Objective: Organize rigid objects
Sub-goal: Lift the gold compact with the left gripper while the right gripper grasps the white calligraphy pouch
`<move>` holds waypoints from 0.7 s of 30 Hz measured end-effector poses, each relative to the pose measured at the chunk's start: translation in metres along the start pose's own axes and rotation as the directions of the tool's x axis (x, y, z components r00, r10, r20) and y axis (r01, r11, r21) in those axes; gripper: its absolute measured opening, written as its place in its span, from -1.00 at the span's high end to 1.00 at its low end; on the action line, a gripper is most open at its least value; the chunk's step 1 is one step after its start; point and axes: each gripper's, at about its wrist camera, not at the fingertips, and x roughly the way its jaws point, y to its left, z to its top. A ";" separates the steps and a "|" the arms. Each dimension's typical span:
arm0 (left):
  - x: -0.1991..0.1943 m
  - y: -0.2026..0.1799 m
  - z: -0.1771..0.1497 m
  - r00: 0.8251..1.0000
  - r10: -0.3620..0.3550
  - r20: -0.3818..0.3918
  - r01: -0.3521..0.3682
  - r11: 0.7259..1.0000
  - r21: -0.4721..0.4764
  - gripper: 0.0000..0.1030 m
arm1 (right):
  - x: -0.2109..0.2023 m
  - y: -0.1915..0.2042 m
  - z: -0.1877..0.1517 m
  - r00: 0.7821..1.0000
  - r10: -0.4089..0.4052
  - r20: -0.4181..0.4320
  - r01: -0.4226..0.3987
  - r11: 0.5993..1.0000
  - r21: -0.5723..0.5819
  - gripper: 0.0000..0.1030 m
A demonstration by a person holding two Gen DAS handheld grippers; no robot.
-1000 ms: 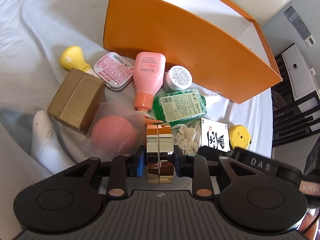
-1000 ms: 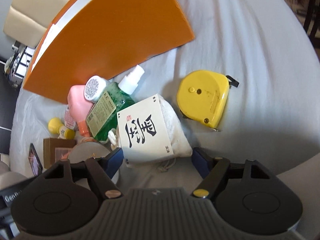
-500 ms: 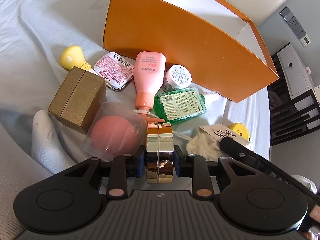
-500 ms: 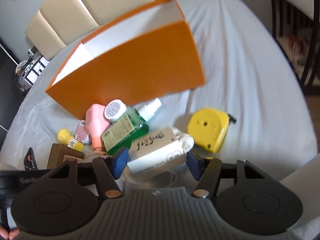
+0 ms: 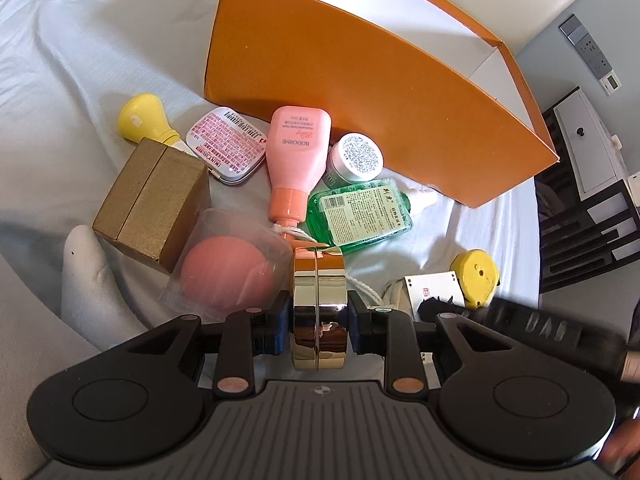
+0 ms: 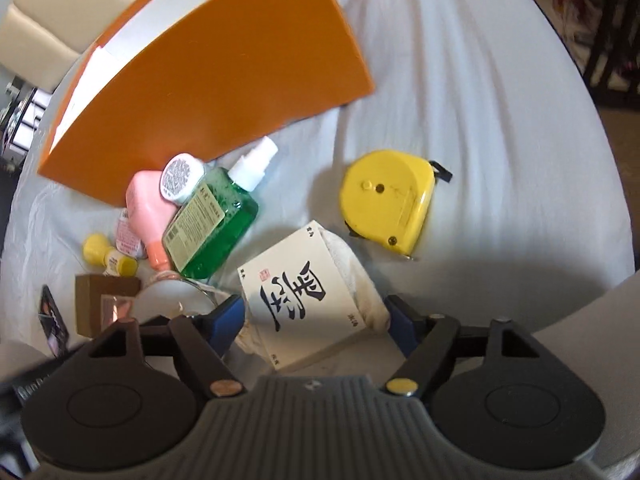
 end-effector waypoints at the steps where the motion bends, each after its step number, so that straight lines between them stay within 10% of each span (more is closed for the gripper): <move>1: 0.000 0.000 0.000 1.000 0.000 -0.001 0.000 1.000 0.001 0.39 | 0.002 -0.003 0.005 1.000 0.008 -0.020 -0.007 0.999 0.037 -0.46; 10: 0.000 -0.001 -0.003 1.000 -0.003 0.010 0.002 1.000 0.020 0.39 | 0.023 -0.031 0.020 0.989 0.078 -0.126 -0.058 0.986 0.154 -0.49; 16: -0.001 -0.001 -0.006 1.000 -0.009 0.022 0.009 0.999 0.030 0.39 | 0.004 -0.031 0.010 0.988 0.137 -0.073 -0.126 0.983 0.132 0.29; 21: -0.002 0.000 -0.007 1.000 -0.014 0.028 0.013 0.999 0.030 0.39 | -0.025 -0.015 0.000 0.975 0.223 0.022 -0.224 0.972 0.067 0.48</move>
